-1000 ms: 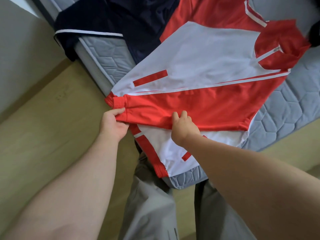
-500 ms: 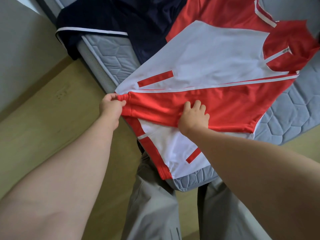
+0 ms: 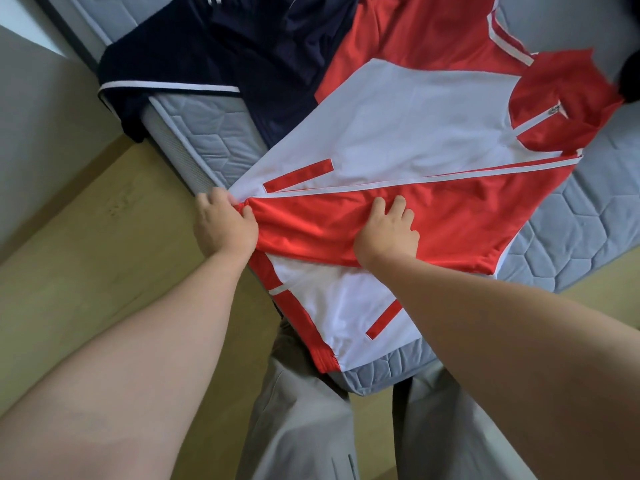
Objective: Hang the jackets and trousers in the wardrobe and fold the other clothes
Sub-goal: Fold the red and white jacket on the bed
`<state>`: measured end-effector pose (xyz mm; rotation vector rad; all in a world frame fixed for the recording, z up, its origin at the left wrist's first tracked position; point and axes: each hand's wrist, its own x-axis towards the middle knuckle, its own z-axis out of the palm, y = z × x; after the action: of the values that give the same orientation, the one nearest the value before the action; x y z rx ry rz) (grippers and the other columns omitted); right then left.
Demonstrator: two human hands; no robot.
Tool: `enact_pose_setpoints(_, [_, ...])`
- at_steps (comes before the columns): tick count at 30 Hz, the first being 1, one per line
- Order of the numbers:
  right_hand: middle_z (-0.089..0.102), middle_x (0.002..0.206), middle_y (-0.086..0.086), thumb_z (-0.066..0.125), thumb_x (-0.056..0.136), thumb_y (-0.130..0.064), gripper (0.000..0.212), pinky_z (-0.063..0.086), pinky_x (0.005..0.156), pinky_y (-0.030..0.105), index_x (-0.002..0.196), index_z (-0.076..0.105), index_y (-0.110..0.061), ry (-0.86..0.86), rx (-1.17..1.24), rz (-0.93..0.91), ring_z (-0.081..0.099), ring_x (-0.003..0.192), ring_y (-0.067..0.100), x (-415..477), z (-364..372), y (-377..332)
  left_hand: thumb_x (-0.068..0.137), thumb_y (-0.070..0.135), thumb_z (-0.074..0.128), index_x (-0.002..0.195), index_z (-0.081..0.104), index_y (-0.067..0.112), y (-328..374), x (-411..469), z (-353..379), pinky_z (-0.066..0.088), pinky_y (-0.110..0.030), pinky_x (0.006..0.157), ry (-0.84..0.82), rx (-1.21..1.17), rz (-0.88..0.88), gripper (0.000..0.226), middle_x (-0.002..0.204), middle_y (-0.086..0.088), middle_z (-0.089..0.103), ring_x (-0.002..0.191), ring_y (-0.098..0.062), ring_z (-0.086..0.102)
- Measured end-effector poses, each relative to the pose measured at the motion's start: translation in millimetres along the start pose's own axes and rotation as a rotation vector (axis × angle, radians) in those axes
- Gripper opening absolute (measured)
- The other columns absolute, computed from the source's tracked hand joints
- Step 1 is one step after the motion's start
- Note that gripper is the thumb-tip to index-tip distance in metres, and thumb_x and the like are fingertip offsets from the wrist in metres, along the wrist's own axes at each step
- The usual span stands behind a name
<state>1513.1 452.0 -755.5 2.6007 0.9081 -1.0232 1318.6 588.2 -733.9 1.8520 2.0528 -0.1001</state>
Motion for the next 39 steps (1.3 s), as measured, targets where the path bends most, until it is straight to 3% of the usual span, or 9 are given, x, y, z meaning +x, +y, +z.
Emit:
enact_pose_setpoints(5, [0.034, 0.141, 0.008, 0.044, 0.088, -0.015, 0.045, 0.042, 0.088, 0.048, 0.133, 0.043, -0.016, -0.089, 0.055, -0.02, 0.039, 0.126, 0.034, 15.7, -16.9, 12.1, 0.091, 0.027, 0.062, 0.107, 0.06, 0.017, 30.2, -8.3, 10.0, 0.046, -0.039, 0.089, -0.274, 0.058, 0.026, 0.019, 0.121, -0.009, 0.057, 0.112, -0.029, 0.057])
enact_pose_setpoints(11, [0.042, 0.134, 0.008, 0.044, 0.093, -0.017, 0.035, 0.046, 0.086, 0.043, 0.127, 0.05, -0.015, 0.121, 0.375, 0.005, 0.053, 0.117, 0.034, 62.5, -70.6, 21.7, 0.091, 0.026, 0.061, 0.114, 0.057, 0.018, 107.8, -14.6, 15.2, 0.046, -0.042, 0.088, -0.202, 0.053, 0.179, 0.025, 0.122, -0.007, 0.054, 0.109, -0.03, 0.059])
enact_pose_setpoints(17, [0.032, 0.151, 0.009, 0.055, 0.087, -0.013, 0.053, 0.045, 0.095, 0.04, 0.138, 0.043, -0.011, 0.443, 0.687, -0.043, 0.052, 0.122, 0.033, 145.4, -163.9, 3.4, 0.092, 0.019, 0.053, 0.121, 0.059, 0.026, 190.5, 10.0, 38.1, 0.038, -0.027, 0.082, -0.418, -0.073, 0.56, 0.031, 0.119, 0.004, 0.061, 0.107, -0.02, 0.059])
enact_pose_setpoints(22, [0.023, 0.162, 0.008, 0.06, 0.083, -0.02, 0.085, 0.035, 0.115, 0.031, 0.157, 0.019, -0.01, 0.418, 0.829, -0.037, 0.041, 0.141, 0.024, 190.1, -226.7, -10.8, 0.092, 0.01, 0.051, 0.144, 0.05, 0.021, 212.7, 16.9, 59.3, 0.035, -0.026, 0.11, -0.678, -0.021, 0.599, 0.053, 0.146, 0.002, 0.054, 0.134, -0.018, 0.049])
enact_pose_setpoints(26, [0.057, 0.115, 0.002, 0.071, 0.084, -0.024, 0.075, 0.054, 0.094, 0.034, 0.149, 0.034, -0.014, 0.229, 1.051, 0.052, 0.064, 0.109, 0.024, 209.5, -249.6, -6.3, 0.089, 0.005, 0.048, 0.149, 0.046, 0.02, 214.7, 17.0, 64.8, 0.025, -0.015, 0.1, -0.71, -0.052, 0.514, 0.062, 0.151, 0.002, 0.049, 0.139, -0.017, 0.044])
enact_pose_setpoints(30, [0.062, 0.077, -0.004, 0.073, 0.085, -0.044, 0.026, 0.053, 0.066, 0.034, 0.084, 0.065, -0.019, 0.198, 1.151, 0.018, 0.065, 0.075, 0.022, 197.8, -243.4, 9.4, 0.092, 0.011, 0.055, 0.149, 0.044, 0.028, 217.1, 20.7, 65.3, 0.036, -0.01, 0.089, -0.759, -0.152, 0.387, 0.06, 0.146, 0.009, 0.052, 0.122, -0.012, 0.055])
enact_pose_setpoints(32, [0.065, 0.08, 0.0, 0.062, 0.094, -0.04, 0.027, 0.056, 0.069, 0.039, 0.09, 0.071, -0.014, 0.198, 1.043, -0.019, 0.068, 0.076, 0.024, 183.3, -227.5, 25.9, 0.093, 0.019, 0.062, 0.148, 0.045, 0.027, 222.6, 21.5, 63.3, 0.037, -0.008, 0.076, -0.767, -0.255, 0.312, 0.058, 0.136, 0.012, 0.054, 0.109, -0.008, 0.055])
enact_pose_setpoints(35, [0.066, 0.081, 0.011, 0.051, 0.099, -0.023, 0.018, 0.055, 0.051, 0.035, 0.089, 0.065, -0.018, 0.053, 0.943, -0.011, 0.066, 0.056, 0.023, 162.2, -197.9, 56.2, 0.091, 0.022, 0.066, 0.144, 0.048, 0.025, 236.5, 21.4, 62.8, 0.049, -0.024, 0.086, -0.781, -0.442, 0.172, 0.056, 0.125, 0.008, 0.061, 0.107, -0.013, 0.063])
enact_pose_setpoints(39, [0.064, 0.104, 0.014, 0.051, 0.091, -0.017, 0.016, 0.051, 0.087, 0.035, 0.099, 0.062, -0.008, -0.225, 0.332, 0.108, 0.065, 0.103, 0.035, 158.6, -174.3, 83.3, 0.092, 0.017, 0.065, 0.123, 0.057, 0.02, 256.0, 19.2, 64.2, 0.049, -0.028, 0.076, -0.722, -0.595, 0.082, 0.032, 0.102, 0.005, 0.068, 0.095, -0.017, 0.069])
